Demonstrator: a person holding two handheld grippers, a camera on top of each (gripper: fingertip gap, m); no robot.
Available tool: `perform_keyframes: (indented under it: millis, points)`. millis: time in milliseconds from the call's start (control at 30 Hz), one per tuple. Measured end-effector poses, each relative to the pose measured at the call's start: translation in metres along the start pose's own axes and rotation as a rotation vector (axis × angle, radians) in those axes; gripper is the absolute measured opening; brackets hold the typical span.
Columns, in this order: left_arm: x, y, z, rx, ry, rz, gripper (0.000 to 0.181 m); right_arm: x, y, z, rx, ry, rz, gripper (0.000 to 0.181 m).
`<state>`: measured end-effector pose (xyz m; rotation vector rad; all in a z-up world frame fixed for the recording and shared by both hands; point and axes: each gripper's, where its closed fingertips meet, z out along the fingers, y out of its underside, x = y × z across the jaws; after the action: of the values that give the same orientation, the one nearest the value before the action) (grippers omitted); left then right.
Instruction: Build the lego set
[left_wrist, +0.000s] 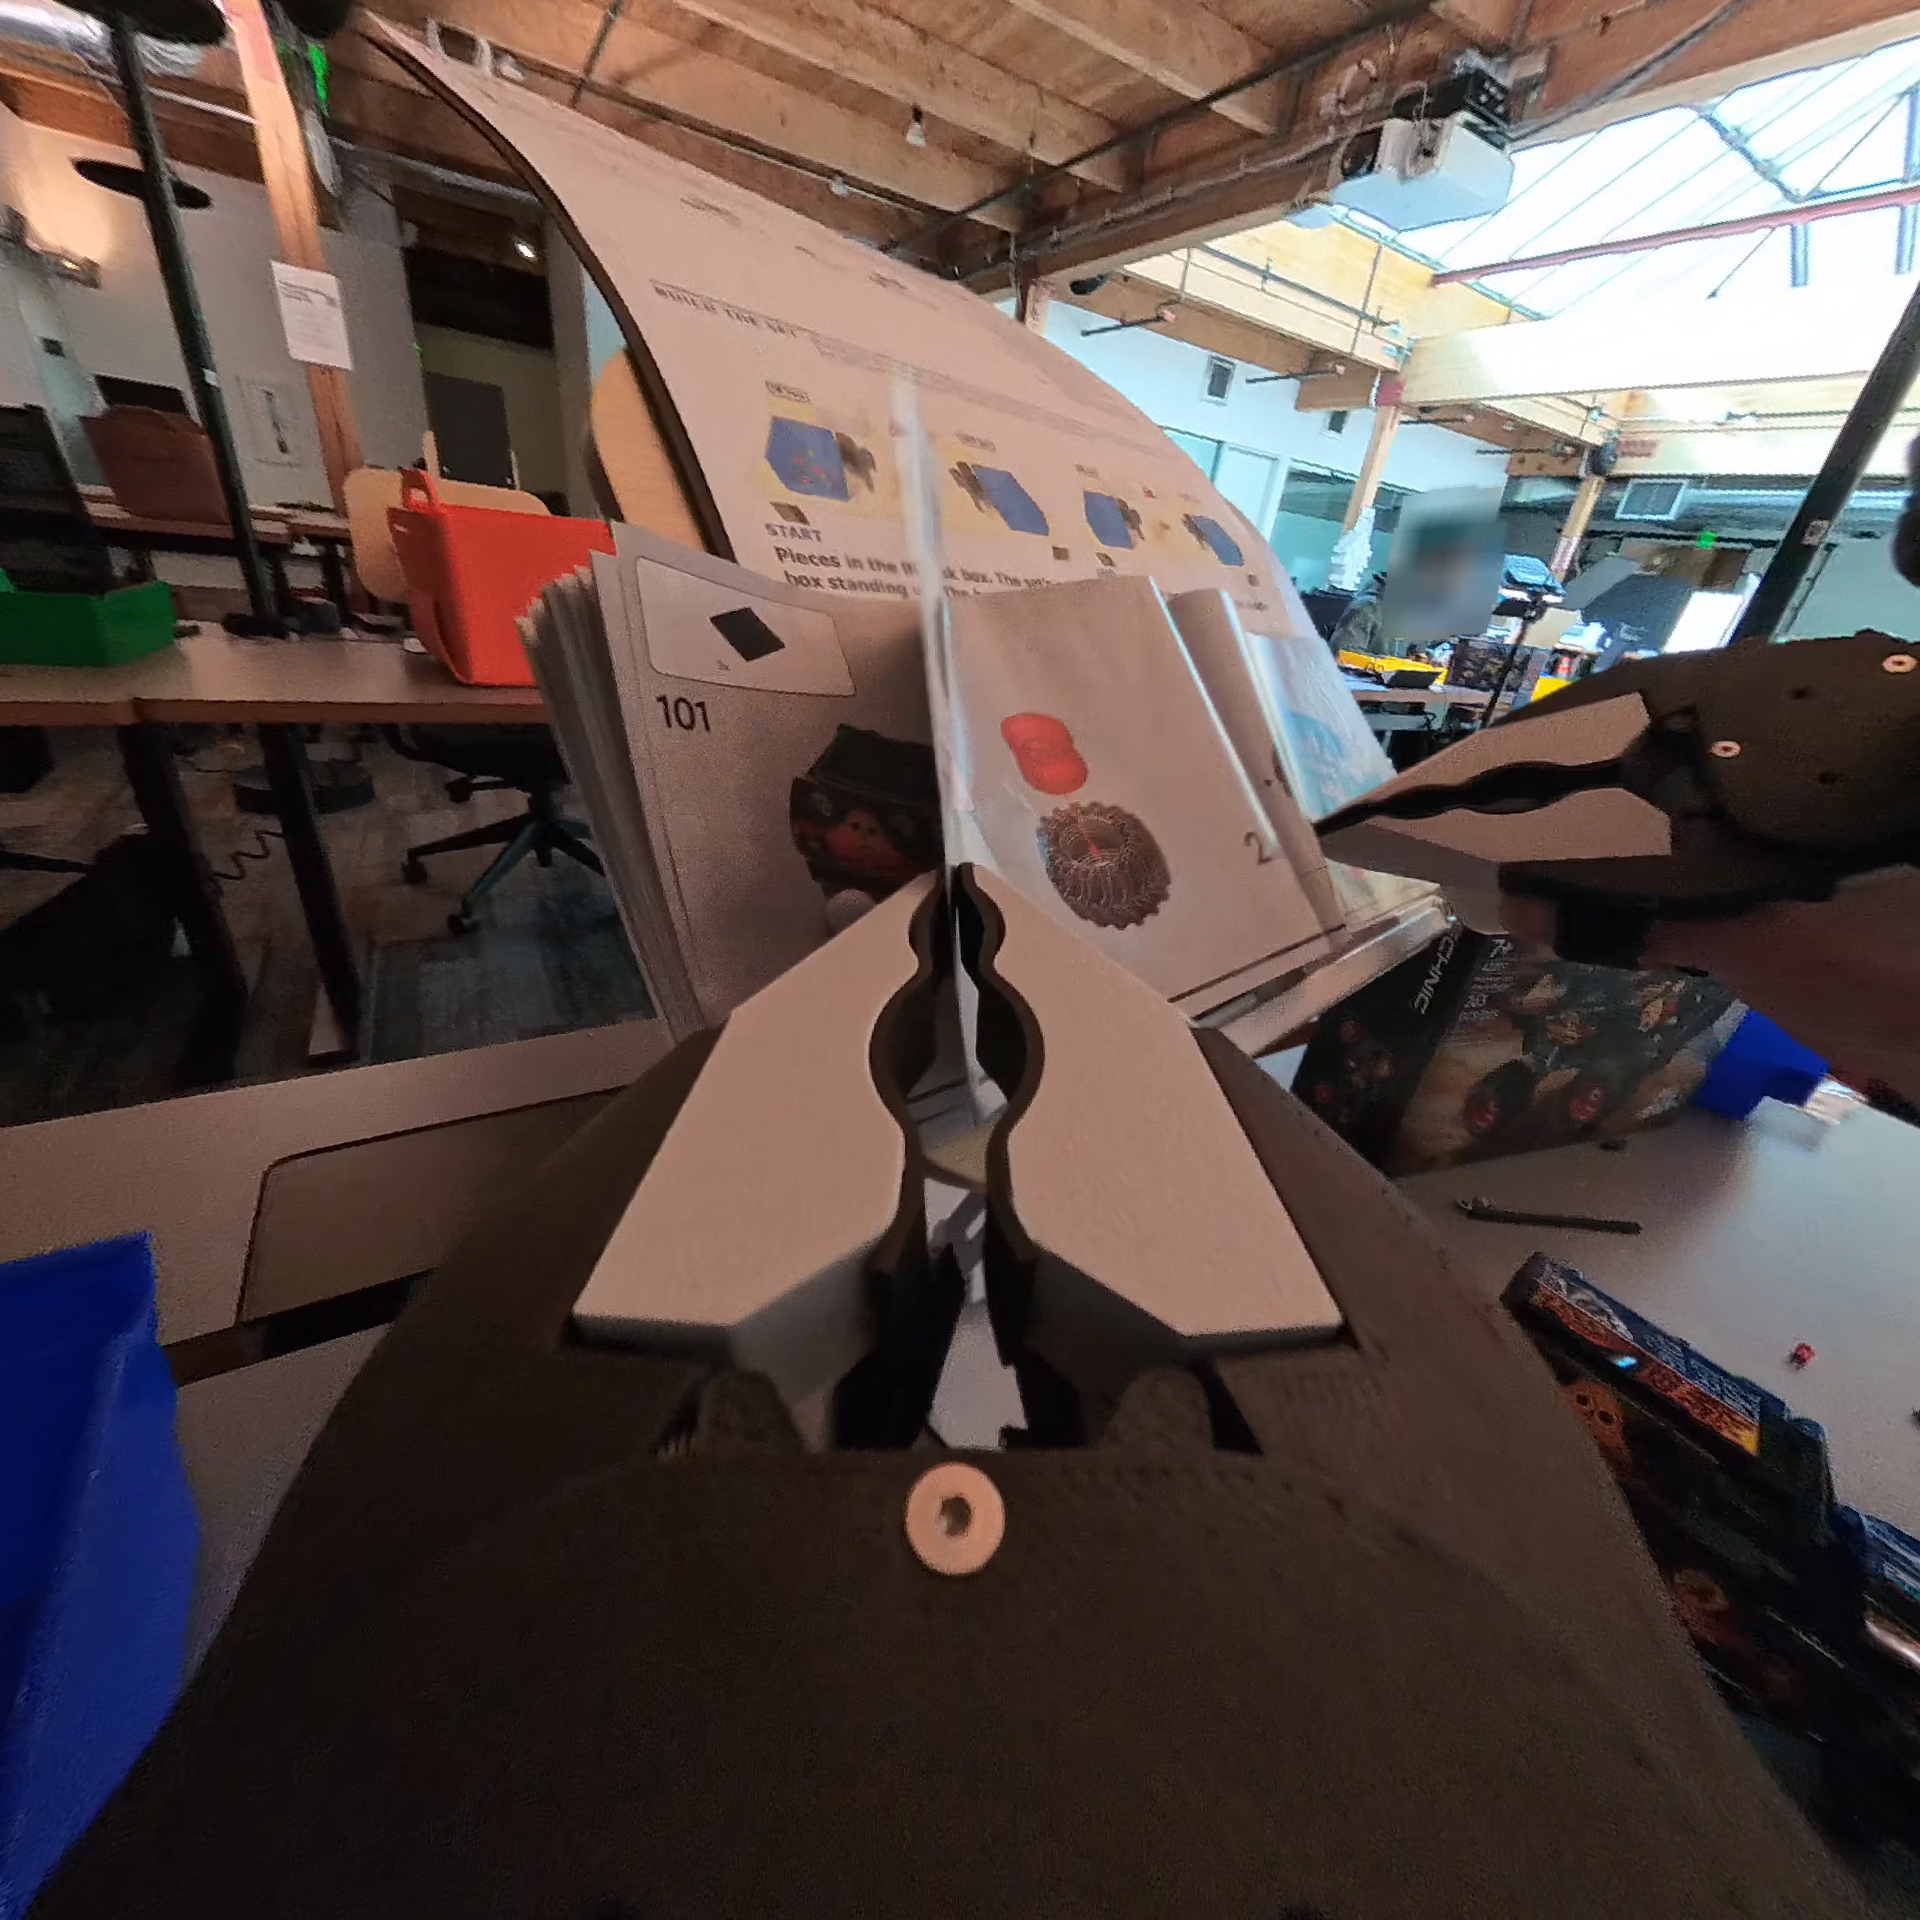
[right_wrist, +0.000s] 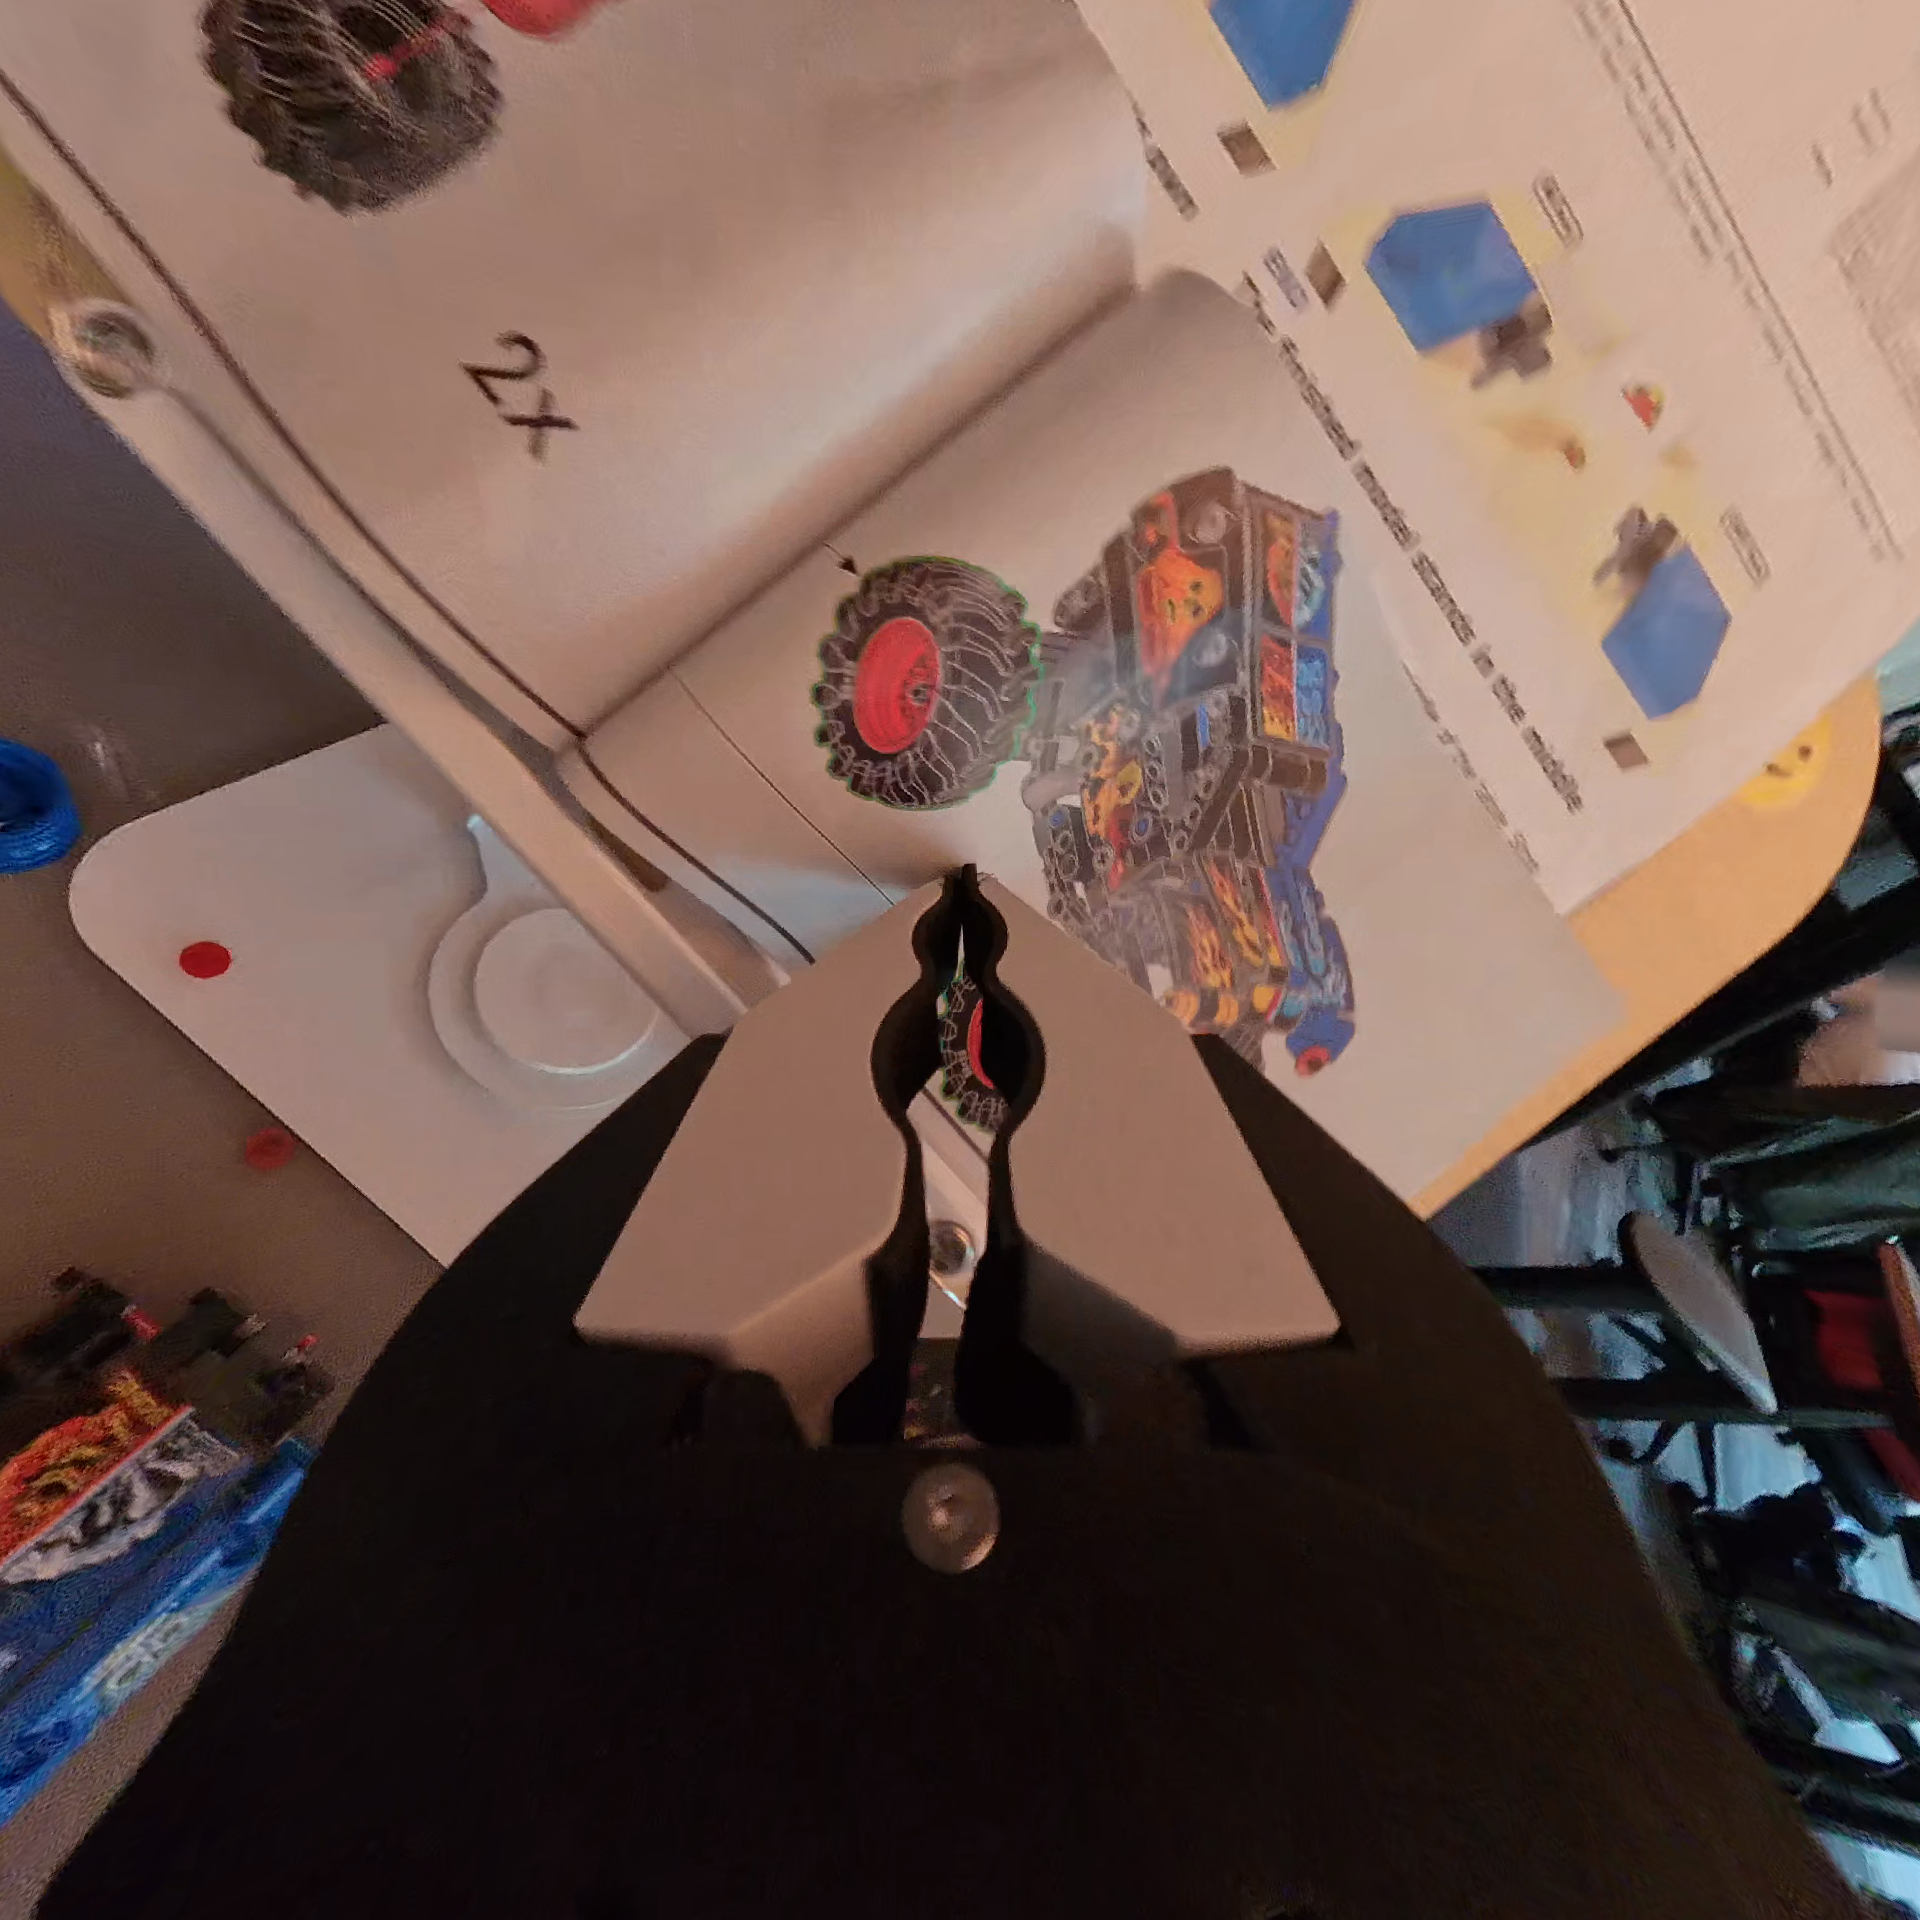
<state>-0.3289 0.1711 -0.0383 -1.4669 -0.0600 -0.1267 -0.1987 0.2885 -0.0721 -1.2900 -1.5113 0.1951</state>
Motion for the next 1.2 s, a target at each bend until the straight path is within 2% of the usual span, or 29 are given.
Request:
perform_keyframes:
  millis: [200, 233, 300, 400, 433, 500, 533, 567, 700, 767, 900, 1000, 1100, 1200]
  points:
    - [0.023, 0.009, 0.024, -0.058, 0.082, 0.032, 0.0, 0.04, 0.035, -0.009, -0.124, 0.047, 0.082, 0.0]
    - [0.02, 0.01, 0.025, -0.07, 0.057, 0.055, 0.0, 0.046, 0.034, -0.015, -0.129, 0.069, 0.086, 0.0]
    - [0.006, 0.006, 0.021, -0.054, -0.004, 0.052, 0.0, 0.049, 0.008, -0.034, -0.037, 0.104, 0.063, 0.0]
    - [-0.02, 0.002, 0.009, -0.019, -0.091, 0.018, 0.013, 0.022, -0.042, -0.05, 0.127, 0.031, -0.01, 0.0]
    - [-0.026, 0.003, 0.006, -0.02, -0.115, 0.019, 0.026, 0.011, -0.054, -0.051, 0.149, 0.006, -0.035, 0.0]
    - [-0.034, 0.002, 0.002, -0.029, -0.142, 0.019, 0.033, -0.01, -0.077, -0.05, 0.217, -0.018, -0.114, 0.0]
    - [-0.039, 0.003, 0.001, -0.043, -0.158, 0.012, 0.044, -0.019, -0.082, -0.045, 0.227, -0.021, -0.149, 0.0]
    - [-0.042, 0.007, 0.003, -0.074, -0.144, -0.011, 0.047, -0.028, -0.081, -0.035, 0.197, -0.048, -0.169, 0.0]
    - [-0.038, 0.011, 0.01, -0.115, -0.036, -0.155, 0.032, -0.035, -0.047, 0.006, 0.043, -0.053, -0.199, 0.0]
    - [-0.036, 0.006, 0.01, -0.105, -0.029, -0.127, 0.015, -0.028, -0.041, 0.004, 0.047, -0.058, -0.149, 0.0]
    - [-0.025, 0.006, 0.02, -0.123, -0.05, -0.009, 0.011, -0.014, -0.024, -0.001, 0.046, -0.08, -0.057, 0.0]
    - [-0.025, 0.007, 0.024, -0.115, -0.038, -0.029, 0.008, -0.011, -0.019, -0.002, 0.077, -0.135, 0.042, 0.0]
    - [-0.024, 0.006, 0.022, -0.131, -0.024, -0.008, 0.008, -0.019, -0.037, -0.014, 0.107, -0.1, -0.033, 0.0]
    - [-0.024, 0.006, 0.02, -0.108, -0.02, -0.004, 0.007, -0.063, -0.076, -0.024, 0.212, -0.233, -0.062, 0.003]
